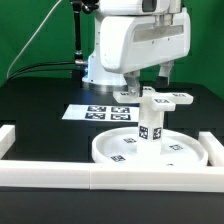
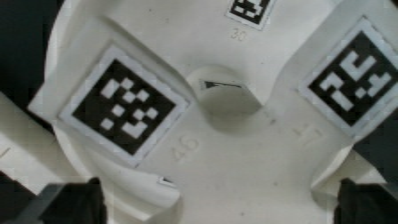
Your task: Assemble round table
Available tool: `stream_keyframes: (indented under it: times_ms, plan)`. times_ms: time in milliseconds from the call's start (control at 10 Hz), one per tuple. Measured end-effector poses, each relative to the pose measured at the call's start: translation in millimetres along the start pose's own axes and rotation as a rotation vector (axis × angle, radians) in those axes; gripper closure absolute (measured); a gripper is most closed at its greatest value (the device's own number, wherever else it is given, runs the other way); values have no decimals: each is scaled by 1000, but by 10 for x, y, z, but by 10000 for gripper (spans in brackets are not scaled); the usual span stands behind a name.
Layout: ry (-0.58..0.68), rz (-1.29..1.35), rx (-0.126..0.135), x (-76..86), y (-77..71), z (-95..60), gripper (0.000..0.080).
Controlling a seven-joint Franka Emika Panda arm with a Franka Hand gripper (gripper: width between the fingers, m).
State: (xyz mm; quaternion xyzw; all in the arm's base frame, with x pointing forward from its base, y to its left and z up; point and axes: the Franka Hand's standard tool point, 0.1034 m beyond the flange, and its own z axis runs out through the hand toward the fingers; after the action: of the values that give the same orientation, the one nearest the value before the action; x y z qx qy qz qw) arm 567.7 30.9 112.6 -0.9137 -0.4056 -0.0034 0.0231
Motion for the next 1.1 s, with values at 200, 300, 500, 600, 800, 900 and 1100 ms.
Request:
stream_keyframes:
  times_ms: [200,300,500,600,800,900,1100]
  plan:
    - [-1,8,4,29,-39,20,150]
    - [-3,9,6,27,-54,35,150]
    - [-9,13,11,-3,-61,83,150]
    - [-11,15,13,-17,-55,98,150]
    - [-13,16,14,-24,-57,112,150]
    - [-13,16,14,-23,-58,112,150]
    - [-7,18,7,-14,-56,126,361]
